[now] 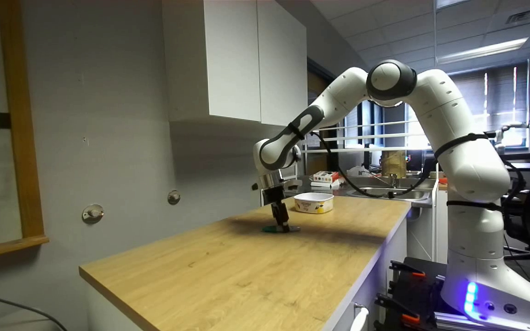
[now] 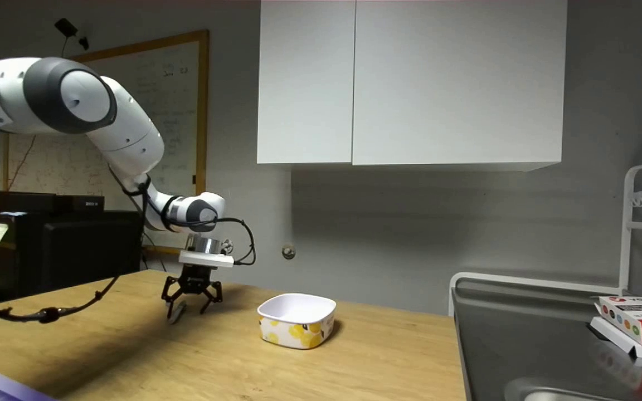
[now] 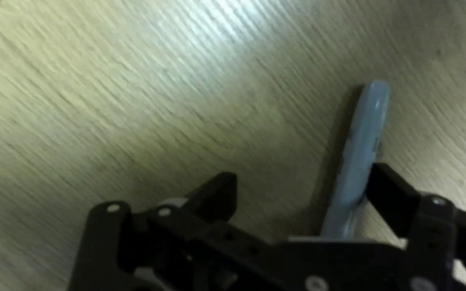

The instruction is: Put the marker in the bowl

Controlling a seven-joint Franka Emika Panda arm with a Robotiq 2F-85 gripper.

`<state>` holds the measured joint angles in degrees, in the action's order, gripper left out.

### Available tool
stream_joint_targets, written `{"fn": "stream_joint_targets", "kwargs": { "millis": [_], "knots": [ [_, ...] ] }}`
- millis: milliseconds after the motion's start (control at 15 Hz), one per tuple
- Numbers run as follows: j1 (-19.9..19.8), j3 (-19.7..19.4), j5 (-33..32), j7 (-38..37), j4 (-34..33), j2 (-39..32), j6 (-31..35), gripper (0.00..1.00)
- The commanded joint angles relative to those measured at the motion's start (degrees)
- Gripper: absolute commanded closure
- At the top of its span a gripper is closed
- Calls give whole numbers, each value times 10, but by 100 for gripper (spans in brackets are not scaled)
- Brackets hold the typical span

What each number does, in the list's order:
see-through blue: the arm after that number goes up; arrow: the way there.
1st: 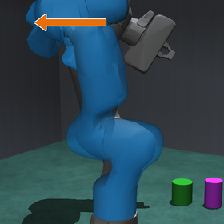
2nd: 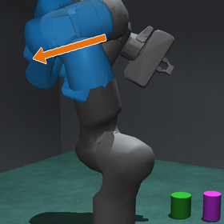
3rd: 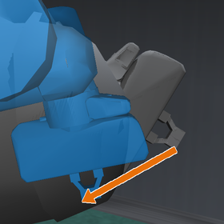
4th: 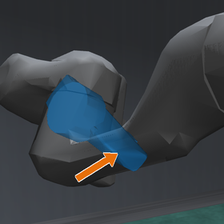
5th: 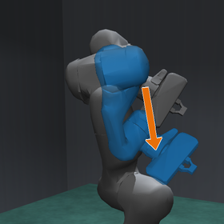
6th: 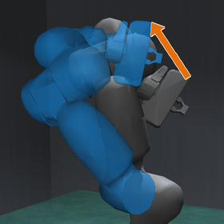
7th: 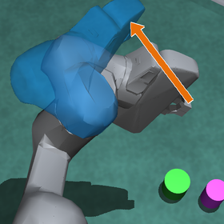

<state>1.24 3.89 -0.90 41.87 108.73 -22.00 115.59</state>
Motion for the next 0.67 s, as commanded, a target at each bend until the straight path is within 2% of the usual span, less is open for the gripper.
{"fn": "stream_joint_targets", "kwargs": {
  "millis": [0,467,533,600],
  "knots": [
    [-5,9,-10,-4,-34,-30,-30,40],
    [7,5,-59,-22,-45,-3,-73,93],
    [10,4,-71,-26,-44,5,-76,98],
    [11,4,-80,-29,-42,11,-78,96]
  ]
}}
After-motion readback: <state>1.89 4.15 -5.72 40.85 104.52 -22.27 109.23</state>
